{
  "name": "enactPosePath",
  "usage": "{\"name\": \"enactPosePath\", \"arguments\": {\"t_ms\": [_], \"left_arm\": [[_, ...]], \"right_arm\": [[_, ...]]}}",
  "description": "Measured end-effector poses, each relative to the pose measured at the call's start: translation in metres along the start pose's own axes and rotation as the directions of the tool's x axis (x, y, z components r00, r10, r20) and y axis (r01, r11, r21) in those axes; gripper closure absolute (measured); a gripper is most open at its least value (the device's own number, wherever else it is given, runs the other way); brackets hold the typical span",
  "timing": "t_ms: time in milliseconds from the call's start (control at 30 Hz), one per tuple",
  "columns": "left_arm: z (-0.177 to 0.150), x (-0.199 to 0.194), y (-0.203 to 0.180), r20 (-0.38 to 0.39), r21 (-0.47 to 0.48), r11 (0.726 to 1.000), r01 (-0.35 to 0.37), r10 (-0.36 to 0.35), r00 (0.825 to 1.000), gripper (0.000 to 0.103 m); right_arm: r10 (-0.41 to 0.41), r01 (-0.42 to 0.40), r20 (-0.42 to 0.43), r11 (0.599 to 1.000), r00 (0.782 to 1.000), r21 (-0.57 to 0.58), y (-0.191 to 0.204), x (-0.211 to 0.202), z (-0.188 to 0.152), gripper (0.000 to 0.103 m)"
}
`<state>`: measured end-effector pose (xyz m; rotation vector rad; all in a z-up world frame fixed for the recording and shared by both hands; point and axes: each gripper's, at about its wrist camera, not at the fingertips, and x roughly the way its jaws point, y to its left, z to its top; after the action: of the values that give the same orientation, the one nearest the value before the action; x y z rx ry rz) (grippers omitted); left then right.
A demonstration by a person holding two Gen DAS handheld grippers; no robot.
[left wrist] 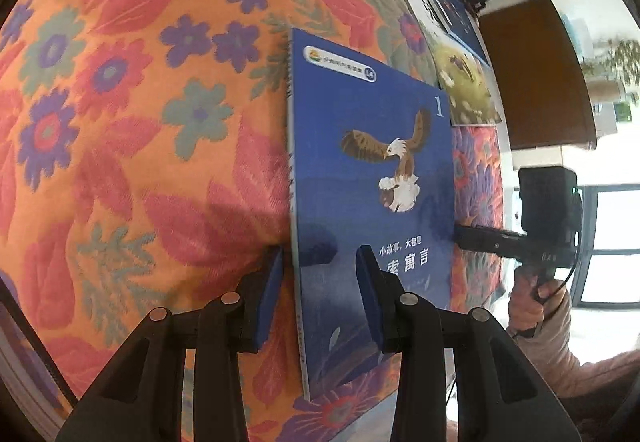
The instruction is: Organize books
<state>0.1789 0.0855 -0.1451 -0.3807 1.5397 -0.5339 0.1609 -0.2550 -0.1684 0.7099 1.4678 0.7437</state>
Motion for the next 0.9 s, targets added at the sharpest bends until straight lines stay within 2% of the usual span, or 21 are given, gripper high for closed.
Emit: {"name": "enactPosePath", "arguments": {"t_ms": [200, 367, 433, 500, 633, 767, 833, 900], "left_arm": [[0.012, 0.003, -0.005, -0.042, 0.027, 1.0, -0.016, 0.017, 0.999, 0.068], [0.028, 0.007, 0.006, -0.061, -0.05, 0.995, 0.087, -0.09, 0.994, 0.068], [0.03, 0.007, 0.009, -0.074, -0.055, 0.993, 0.105, -0.109, 0.991, 0.07], [0.031, 0.008, 0.008, -0.082, -0.043, 0.997, 0.067, -0.071, 0.994, 0.081], [0.032, 0.01, 0.0, -0.088, -0.044, 0.999, 0.003, -0.007, 0.996, 0.08], [0.031, 0.014, -0.017, -0.075, 0.009, 0.996, -0.089, 0.089, 0.993, 0.077], [0.029, 0.015, -0.019, -0.061, 0.008, 0.995, -0.1, 0.1, 0.993, 0.077], [0.027, 0.015, -0.017, -0.047, -0.01, 0.997, -0.082, 0.082, 0.996, 0.077]], "right_arm": [[-0.003, 0.003, 0.001, 0.999, 1.0, -0.037, 0.009, 0.014, 0.013, 0.079], [0.002, -0.002, -0.006, 0.999, 1.0, -0.035, 0.01, 0.02, 0.021, 0.082], [-0.012, 0.011, -0.013, 0.999, 1.0, -0.035, 0.01, 0.02, 0.022, 0.086], [-0.044, 0.044, -0.013, 0.999, 0.999, -0.032, 0.011, 0.021, 0.022, 0.091], [-0.092, 0.092, -0.004, 0.995, 0.996, -0.049, 0.018, 0.023, 0.022, 0.092], [-0.201, 0.202, 0.022, 0.973, 0.979, -0.114, 0.036, 0.026, 0.02, 0.091], [-0.246, 0.249, 0.04, 0.959, 0.969, -0.137, 0.042, 0.028, 0.019, 0.09], [-0.27, 0.275, 0.052, 0.949, 0.961, -0.153, 0.046, 0.029, 0.019, 0.09]]}}
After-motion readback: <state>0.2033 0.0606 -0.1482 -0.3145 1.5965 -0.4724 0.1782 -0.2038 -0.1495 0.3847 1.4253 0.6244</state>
